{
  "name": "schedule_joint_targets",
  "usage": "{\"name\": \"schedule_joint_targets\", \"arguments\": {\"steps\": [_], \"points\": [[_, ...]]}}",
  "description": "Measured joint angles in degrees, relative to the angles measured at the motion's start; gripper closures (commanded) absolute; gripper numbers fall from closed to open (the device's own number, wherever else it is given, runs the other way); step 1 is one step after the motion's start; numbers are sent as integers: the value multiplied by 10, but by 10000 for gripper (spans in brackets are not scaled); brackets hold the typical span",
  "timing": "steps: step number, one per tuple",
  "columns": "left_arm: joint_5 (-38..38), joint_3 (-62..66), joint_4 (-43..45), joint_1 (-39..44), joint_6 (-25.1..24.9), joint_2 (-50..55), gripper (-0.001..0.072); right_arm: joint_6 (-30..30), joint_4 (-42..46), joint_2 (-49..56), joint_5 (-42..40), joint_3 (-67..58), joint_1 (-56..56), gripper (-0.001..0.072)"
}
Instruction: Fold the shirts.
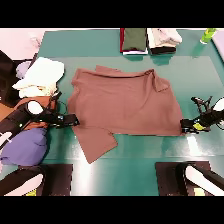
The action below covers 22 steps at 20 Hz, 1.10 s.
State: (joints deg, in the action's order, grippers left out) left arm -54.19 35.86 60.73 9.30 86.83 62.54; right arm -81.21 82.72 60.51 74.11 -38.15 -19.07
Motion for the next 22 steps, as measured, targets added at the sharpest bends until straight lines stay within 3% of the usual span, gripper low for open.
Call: {"name": "schedule_joint_targets", "arguments": {"steps": [1, 2, 6, 10, 17, 22], "points": [[4, -2, -7, 10, -6, 6, 594, 0, 0, 0, 0, 0, 0, 692], [3, -3, -9, 19, -10, 10, 683, 0, 0, -1, 0, 0, 0, 692], [-13, 32, -10, 37, -21, 2, 682, 0, -1, -16, 8, -16, 0, 693], [-37, 164, 49, 42, -5, -68, 683, 2, -4, -67, 43, -107, 0, 692], [-89, 523, 143, 43, 15, -172, 683, 3, -39, -160, 70, -415, 0, 693], [-97, 706, 160, 43, 17, -185, 683, -3, -45, -153, 78, -650, 0, 694]]}}
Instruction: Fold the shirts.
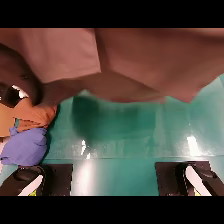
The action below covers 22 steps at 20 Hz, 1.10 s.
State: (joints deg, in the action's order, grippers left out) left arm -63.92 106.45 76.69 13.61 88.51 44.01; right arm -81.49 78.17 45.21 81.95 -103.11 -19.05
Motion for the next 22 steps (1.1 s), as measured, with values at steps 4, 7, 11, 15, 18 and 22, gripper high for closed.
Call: {"name": "schedule_joint_targets", "arguments": {"steps": [4, 7, 11, 15, 18, 22], "points": [[13, 59, 12, 0, 0, 3, 682, -9, -2, 47, 9, -142, 0, 694], [-22, 71, 35, 0, 0, 42, 682, -16, -15, 77, 12, -151, 0, 694], [-95, 35, 60, 0, 0, 146, 681, -19, -41, 134, 17, -64, 12, 694], [-104, -69, 71, 0, 0, 277, 681, -17, -34, 238, 12, 39, 59, 694], [-54, -120, 86, -5, 2, 374, 682, -10, -16, 344, -23, 71, 92, 694], [32, -144, 88, -30, 19, 449, 682, -7, -6, 469, -52, 24, 112, 694]]}}
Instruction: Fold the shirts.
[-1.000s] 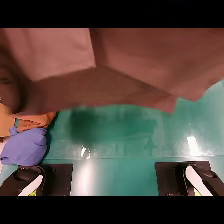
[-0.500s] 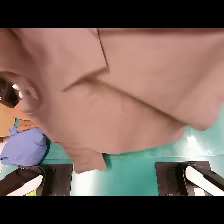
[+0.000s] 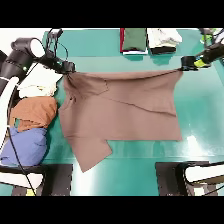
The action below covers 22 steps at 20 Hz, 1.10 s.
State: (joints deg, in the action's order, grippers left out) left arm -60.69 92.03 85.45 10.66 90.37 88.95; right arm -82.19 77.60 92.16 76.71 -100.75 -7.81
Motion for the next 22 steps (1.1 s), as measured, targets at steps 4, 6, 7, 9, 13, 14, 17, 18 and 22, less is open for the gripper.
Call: {"name": "schedule_joint_targets", "arguments": {"steps": [4, 6, 7, 9, 13, 14, 17, 18, 22], "points": [[31, -1, -47, -23, -32, 21, 681, 5, 5, 61, 6, -60, 5, 694], [-3, -3, -67, -31, -56, 24, 681, 9, 3, 66, 14, -63, -1, 694], [-25, -8, -72, -33, -65, 25, 681, 10, 5, 64, 18, -52, -5, 694], [-65, -25, -81, -37, -78, 26, 681, 12, 5, 50, 21, -13, -13, 694], [-99, -85, -96, -40, -89, 28, 681, 15, 6, 14, -1, 94, -19, 693], [-99, -99, -100, -40, -90, 28, 681, 16, 6, 7, -9, 121, -18, 693], [-104, -122, -105, -40, -91, 28, 681, 17, 6, -10, -27, 181, -9, 691], [-107, -127, -106, -40, -90, 28, 680, 17, 7, -15, -33, 197, -6, 665], [-120, -134, -108, -41, -66, 26, 211, 18, 5, -24, -41, 217, 4, 239]]}}
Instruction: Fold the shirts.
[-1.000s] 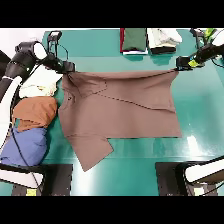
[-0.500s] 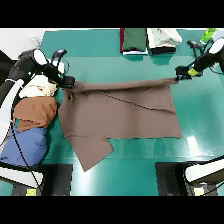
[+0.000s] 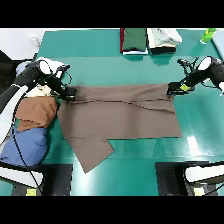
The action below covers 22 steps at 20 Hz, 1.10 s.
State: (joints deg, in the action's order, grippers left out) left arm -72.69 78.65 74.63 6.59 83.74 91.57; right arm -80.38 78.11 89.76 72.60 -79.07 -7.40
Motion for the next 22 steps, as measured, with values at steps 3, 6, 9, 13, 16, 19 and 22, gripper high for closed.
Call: {"name": "schedule_joint_targets", "arguments": {"steps": [3, 6, 9, 13, 16, 19, 22], "points": [[-5, -2, 3, 0, 17, -28, 210, 0, -1, -21, 15, -18, -5, 240], [-25, -10, 28, 0, 39, -88, 210, 0, 0, -74, 39, -6, -30, 239], [-44, -71, 45, 0, 61, -174, 211, 0, 1, -145, 60, 70, -70, 104], [-37, -221, 53, 0, 97, -303, 211, -1, 2, -228, 61, 223, -123, 116], [-23, -315, 45, 0, 116, -368, 210, -1, 0, -259, 49, 321, -140, 117], [-14, -375, 38, 0, 126, -400, 210, -1, -1, -273, 37, 386, -146, 119], [-9, -403, 33, 0, 130, -412, 210, -1, -3, -278, 30, 422, -148, 163]]}}
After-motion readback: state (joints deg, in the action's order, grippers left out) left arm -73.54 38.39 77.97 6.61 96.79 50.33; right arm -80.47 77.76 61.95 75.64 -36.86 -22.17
